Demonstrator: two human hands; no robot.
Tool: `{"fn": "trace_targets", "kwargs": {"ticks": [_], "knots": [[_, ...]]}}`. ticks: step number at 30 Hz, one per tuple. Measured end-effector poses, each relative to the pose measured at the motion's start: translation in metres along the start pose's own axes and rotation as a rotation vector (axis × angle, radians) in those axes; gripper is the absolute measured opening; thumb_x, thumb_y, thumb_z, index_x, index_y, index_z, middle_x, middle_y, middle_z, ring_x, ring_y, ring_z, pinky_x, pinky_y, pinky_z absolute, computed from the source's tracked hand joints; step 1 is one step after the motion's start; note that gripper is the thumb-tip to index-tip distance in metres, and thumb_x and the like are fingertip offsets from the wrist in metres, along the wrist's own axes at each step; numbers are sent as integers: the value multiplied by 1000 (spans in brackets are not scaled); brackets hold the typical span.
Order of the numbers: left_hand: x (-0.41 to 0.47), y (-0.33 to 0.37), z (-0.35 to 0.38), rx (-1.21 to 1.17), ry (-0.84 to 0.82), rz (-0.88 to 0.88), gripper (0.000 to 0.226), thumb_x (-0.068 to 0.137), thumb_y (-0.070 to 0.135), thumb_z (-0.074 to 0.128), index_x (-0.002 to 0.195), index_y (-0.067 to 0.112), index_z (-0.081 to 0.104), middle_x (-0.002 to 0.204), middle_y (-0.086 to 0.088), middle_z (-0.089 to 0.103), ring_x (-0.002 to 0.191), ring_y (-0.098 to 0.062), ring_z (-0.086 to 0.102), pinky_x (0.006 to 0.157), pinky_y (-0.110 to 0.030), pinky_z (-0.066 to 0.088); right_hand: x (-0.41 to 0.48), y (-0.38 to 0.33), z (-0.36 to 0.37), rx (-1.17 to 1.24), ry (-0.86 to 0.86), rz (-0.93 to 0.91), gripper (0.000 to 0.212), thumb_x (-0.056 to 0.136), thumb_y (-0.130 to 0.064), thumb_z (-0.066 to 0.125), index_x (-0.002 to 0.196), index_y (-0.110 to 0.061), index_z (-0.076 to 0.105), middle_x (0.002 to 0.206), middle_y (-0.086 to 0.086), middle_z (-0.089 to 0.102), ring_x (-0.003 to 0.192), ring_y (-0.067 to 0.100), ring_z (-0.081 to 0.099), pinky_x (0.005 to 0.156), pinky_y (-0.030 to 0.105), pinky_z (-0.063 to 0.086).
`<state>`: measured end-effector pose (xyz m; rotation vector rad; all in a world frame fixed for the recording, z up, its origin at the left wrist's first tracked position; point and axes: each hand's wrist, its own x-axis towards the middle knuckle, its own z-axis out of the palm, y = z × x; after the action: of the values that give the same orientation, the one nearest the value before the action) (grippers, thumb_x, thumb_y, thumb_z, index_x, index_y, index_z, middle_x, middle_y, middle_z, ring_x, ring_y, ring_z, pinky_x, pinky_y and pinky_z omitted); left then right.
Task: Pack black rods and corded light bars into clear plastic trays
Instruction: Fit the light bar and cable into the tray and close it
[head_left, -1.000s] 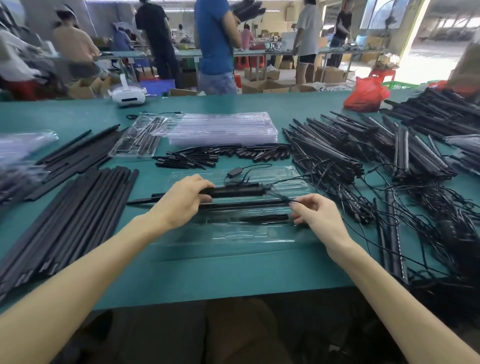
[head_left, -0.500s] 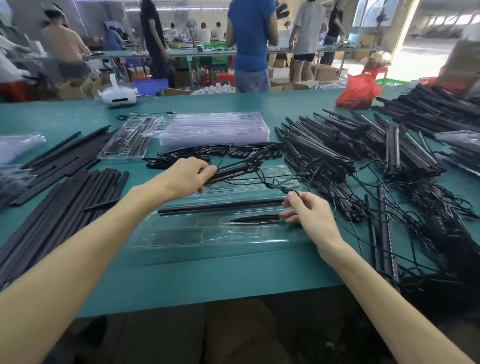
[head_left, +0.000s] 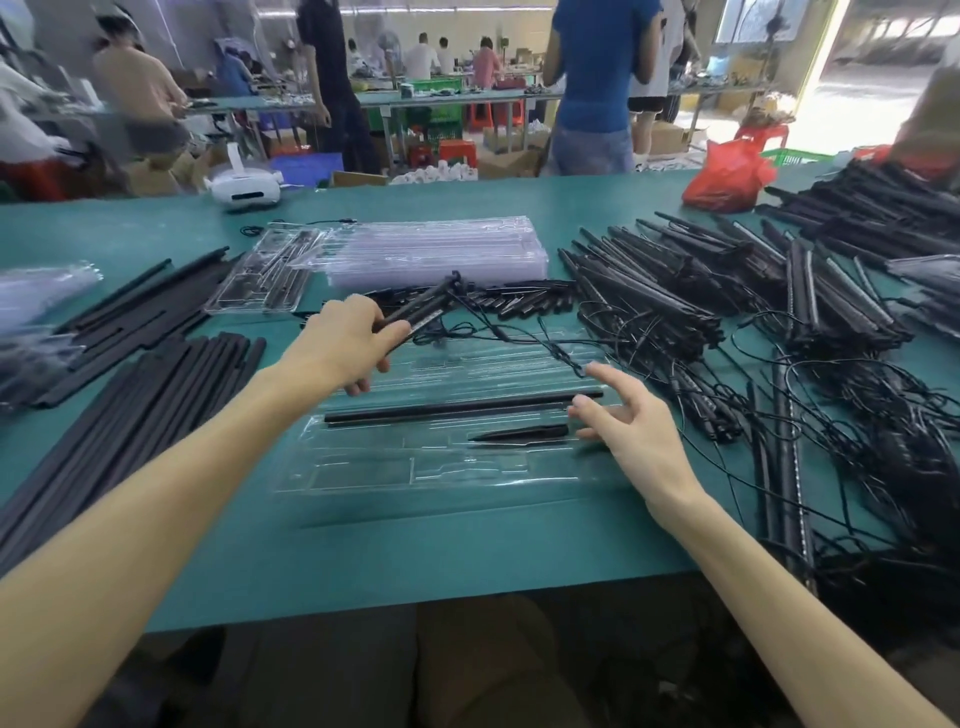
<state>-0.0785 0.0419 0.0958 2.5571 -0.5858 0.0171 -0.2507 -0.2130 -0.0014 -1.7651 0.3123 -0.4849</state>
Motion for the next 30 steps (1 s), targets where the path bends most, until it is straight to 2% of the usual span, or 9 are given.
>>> {"fn": "trace_targets", "kwargs": {"ticks": [2, 7, 10, 14, 17, 20, 23, 27, 30], "knots": [[1, 3, -3, -353, -99, -149, 36, 102, 31, 57, 85, 1, 65, 67, -7, 70, 44, -19, 62, 40, -25, 48, 1, 0, -1, 3, 5, -1, 43, 94, -36, 68, 135, -39, 54, 130, -8, 64, 87, 9, 74, 81, 25, 51], [3, 13, -8, -982, -273, -400, 26, 104, 15, 53, 97, -9, 59, 74, -14, 64, 48, -14, 63, 42, -20, 51, 1, 0, -1, 7, -8, 50, 38, 92, -37, 70, 128, -31, 60, 107, -3, 75, 86, 11, 74, 90, 39, 56], [1, 21, -5, -1272, -256, -464, 19, 105, 8, 48, 106, -10, 54, 68, -17, 69, 53, -18, 68, 46, -20, 54, 1, -2, -1, 1, -15, 37, 25, 93, -36, 70, 116, -27, 67, 99, -5, 76, 84, 12, 74, 86, 34, 57], [-14, 36, 11, -1523, -283, -456, 21, 103, -1, 40, 121, -9, 48, 101, -32, 71, 79, -31, 76, 61, -28, 60, 2, -6, 0, -5, -35, 4, 15, 96, -36, 66, 101, -25, 74, 91, -7, 77, 83, 13, 74, 73, 20, 55], [-25, 53, 25, -1600, -287, -450, 27, 101, -6, 34, 127, -10, 43, 118, -37, 63, 98, -35, 74, 72, -34, 62, 1, -11, 0, 16, -50, -41, 18, 99, -28, 61, 99, -17, 75, 93, -4, 77, 87, 15, 73, 71, 22, 57], [-36, 67, 38, -1612, -243, -423, 31, 99, -11, 34, 130, -14, 39, 129, -36, 55, 103, -32, 72, 81, -36, 61, -2, -22, 1, 21, -78, -79, 21, 101, -26, 58, 102, -12, 74, 89, 1, 77, 87, 16, 74, 81, 31, 59], [-44, 76, 50, -1595, -186, -415, 34, 99, -14, 35, 132, -17, 35, 138, -29, 47, 108, -32, 69, 84, -37, 58, -7, -39, 7, 13, -168, -89, 28, 101, -33, 57, 106, -10, 72, 88, 2, 78, 84, 15, 74, 80, 24, 57], [-47, 82, 56, -1570, -125, -413, 36, 100, -14, 39, 135, -20, 34, 141, -27, 46, 120, -32, 63, 94, -42, 54, -13, -66, 16, 123, -466, 90, 54, 93, -56, 52, 125, -14, 65, 103, 10, 77, 90, 27, 75, 73, 28, 59], [-50, 80, 57, -1555, -154, -432, 34, 100, -9, 43, 133, -19, 40, 140, -28, 50, 124, -31, 61, 98, -45, 52, -16, -78, 21, 193, -690, 142, 52, 92, -40, 68, 137, -21, 53, 111, 7, 75, 87, 30, 74, 67, 31, 58]]}}
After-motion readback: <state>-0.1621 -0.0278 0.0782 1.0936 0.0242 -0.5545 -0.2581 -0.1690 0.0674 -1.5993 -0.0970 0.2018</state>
